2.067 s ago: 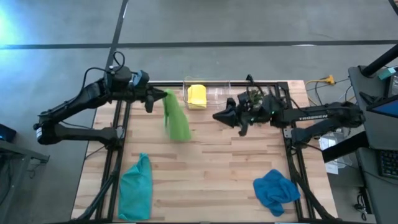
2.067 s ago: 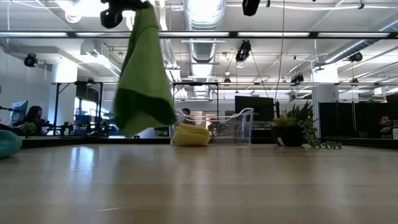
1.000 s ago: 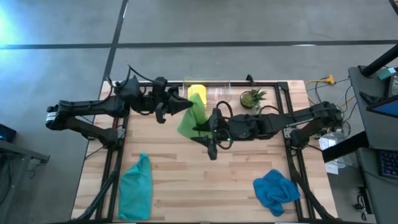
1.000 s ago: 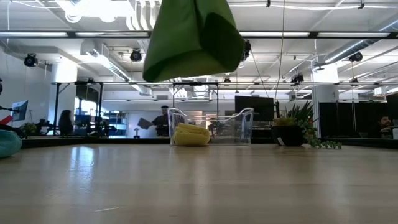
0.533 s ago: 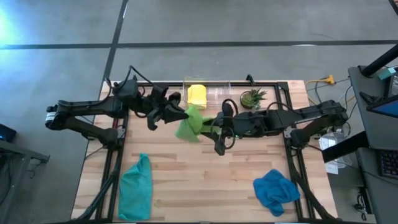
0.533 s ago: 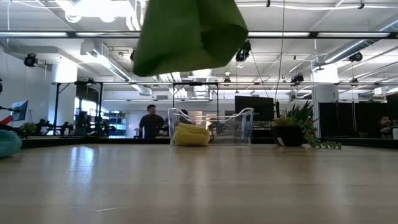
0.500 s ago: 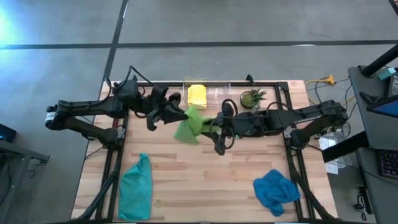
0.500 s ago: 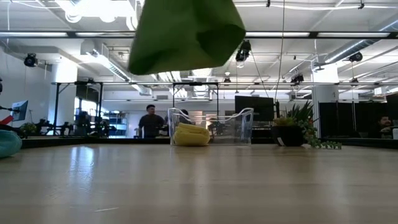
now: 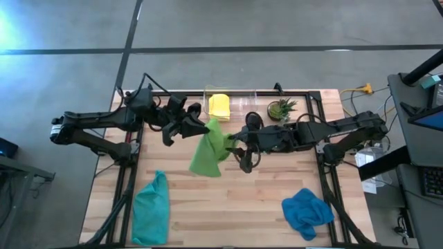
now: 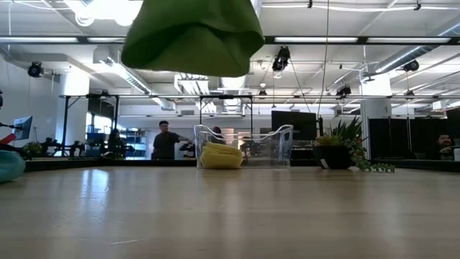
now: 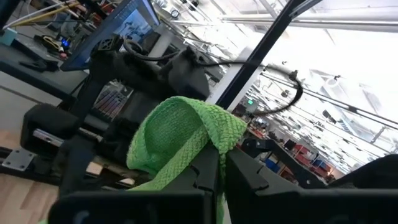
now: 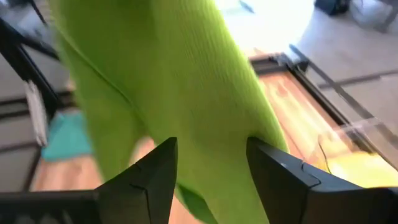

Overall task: Fold microfiber towels
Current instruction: Fold the green microfiber towel

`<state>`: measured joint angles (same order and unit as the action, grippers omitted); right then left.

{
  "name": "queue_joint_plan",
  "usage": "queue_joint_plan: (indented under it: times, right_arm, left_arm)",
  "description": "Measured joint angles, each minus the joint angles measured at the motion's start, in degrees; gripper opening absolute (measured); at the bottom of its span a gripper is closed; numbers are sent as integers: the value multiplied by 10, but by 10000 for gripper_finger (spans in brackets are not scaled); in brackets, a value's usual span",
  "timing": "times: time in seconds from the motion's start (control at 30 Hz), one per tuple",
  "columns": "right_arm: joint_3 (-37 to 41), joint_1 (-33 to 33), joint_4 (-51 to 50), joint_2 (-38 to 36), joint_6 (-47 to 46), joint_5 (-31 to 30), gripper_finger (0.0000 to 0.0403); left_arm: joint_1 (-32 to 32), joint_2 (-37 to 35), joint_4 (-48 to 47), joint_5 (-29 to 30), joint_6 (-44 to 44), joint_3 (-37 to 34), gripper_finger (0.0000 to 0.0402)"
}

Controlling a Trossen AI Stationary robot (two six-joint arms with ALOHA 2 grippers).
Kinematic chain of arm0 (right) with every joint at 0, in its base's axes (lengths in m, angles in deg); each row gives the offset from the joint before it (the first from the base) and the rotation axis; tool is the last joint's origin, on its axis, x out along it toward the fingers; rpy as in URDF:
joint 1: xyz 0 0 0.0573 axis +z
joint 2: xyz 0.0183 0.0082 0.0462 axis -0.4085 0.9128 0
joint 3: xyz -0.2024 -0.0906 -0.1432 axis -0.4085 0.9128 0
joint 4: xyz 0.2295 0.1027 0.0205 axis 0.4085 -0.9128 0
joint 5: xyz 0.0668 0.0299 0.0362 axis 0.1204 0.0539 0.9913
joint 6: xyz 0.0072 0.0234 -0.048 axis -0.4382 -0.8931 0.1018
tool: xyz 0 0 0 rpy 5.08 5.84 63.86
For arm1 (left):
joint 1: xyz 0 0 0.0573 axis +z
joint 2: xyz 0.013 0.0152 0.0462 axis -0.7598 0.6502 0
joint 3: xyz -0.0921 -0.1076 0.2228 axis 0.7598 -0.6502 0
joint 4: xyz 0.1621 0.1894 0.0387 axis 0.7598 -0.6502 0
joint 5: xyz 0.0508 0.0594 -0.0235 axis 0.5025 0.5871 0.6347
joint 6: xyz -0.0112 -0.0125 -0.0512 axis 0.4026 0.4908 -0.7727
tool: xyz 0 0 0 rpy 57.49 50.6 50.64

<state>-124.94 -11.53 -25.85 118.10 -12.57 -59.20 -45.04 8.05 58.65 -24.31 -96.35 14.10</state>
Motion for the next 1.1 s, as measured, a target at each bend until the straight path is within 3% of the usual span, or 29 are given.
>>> queue_joint_plan:
  times: [0.33,0.5,0.77,1.1]
  right_arm:
    - [0,-2,120,0,26,53,187]
    - [0,-2,131,-2,34,57,187]
    - [0,-5,144,-15,30,126,187]
    - [0,-5,144,-26,19,152,187]
  left_arm:
    - [0,15,-16,1,16,-2,0]
    - [0,26,-40,-2,18,-4,0]
    - [0,28,-96,-9,57,-4,0]
    - [0,28,-96,-2,86,-3,0]
